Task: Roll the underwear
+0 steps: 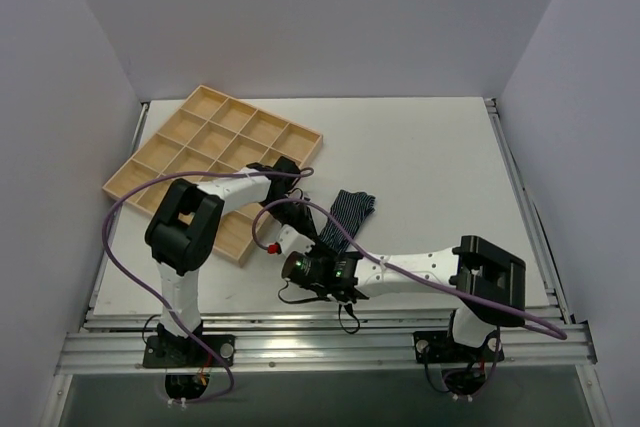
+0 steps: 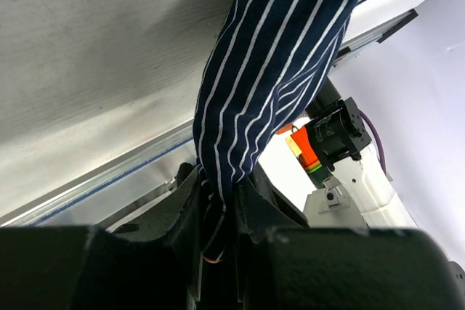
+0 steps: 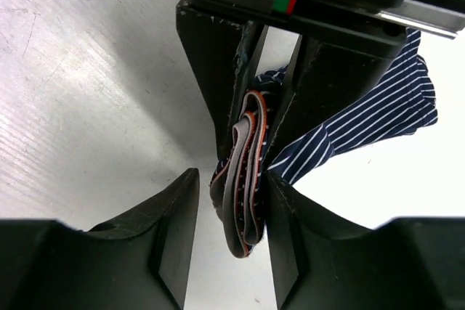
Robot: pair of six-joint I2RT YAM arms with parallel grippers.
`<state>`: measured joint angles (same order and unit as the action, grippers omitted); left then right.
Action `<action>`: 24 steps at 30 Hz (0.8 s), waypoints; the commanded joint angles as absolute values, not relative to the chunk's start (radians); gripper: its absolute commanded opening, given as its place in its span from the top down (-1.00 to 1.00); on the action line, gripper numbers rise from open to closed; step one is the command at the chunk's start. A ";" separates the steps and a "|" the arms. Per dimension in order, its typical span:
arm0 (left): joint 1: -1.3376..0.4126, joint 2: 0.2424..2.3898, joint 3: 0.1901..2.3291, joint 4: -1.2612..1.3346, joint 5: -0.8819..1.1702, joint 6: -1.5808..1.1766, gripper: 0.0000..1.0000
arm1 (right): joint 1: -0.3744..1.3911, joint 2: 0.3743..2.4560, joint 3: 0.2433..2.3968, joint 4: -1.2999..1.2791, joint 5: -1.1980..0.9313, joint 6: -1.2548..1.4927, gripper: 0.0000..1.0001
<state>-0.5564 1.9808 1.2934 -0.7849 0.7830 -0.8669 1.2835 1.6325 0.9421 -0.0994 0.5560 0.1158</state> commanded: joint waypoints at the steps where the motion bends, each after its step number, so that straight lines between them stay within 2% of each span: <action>1: -0.534 1.994 1.345 -0.865 0.767 -0.871 0.95 | 1.296 1.631 0.936 -0.109 0.626 0.107 0.29; 5: -0.534 1.996 1.347 -0.870 0.769 -0.871 0.95 | 1.298 1.641 0.937 -0.117 0.676 0.118 0.52; 9: -0.534 1.997 1.345 -0.868 0.767 -0.871 0.94 | 1.298 1.655 0.940 -0.115 0.686 0.124 0.98; 10: -0.534 1.997 1.344 -0.867 0.769 -0.871 0.92 | 1.298 1.657 0.940 -0.117 0.681 0.126 1.00; 13: -0.534 1.993 1.342 -0.861 0.773 -0.870 0.61 | 1.296 1.660 0.937 -0.110 0.631 0.138 1.00; 14: -0.528 1.990 1.344 -0.859 0.770 -0.868 0.44 | 1.296 1.658 0.934 -0.106 0.612 0.143 1.00; 17: -0.508 1.973 1.347 -0.856 0.753 -0.862 0.22 | 1.284 1.640 0.930 -0.098 0.520 0.163 1.00; 21: -0.463 1.950 1.368 -0.876 0.692 -0.835 0.03 | 1.230 1.599 0.922 -0.095 0.367 0.208 1.00; 24: -0.428 1.941 1.387 -0.890 0.634 -0.810 -0.03 | 1.163 1.566 0.902 -0.077 0.238 0.235 1.00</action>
<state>-0.5220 1.9907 1.3277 -0.8639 0.7685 -0.8104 1.2102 1.6272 0.9222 -0.0711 0.3885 0.1806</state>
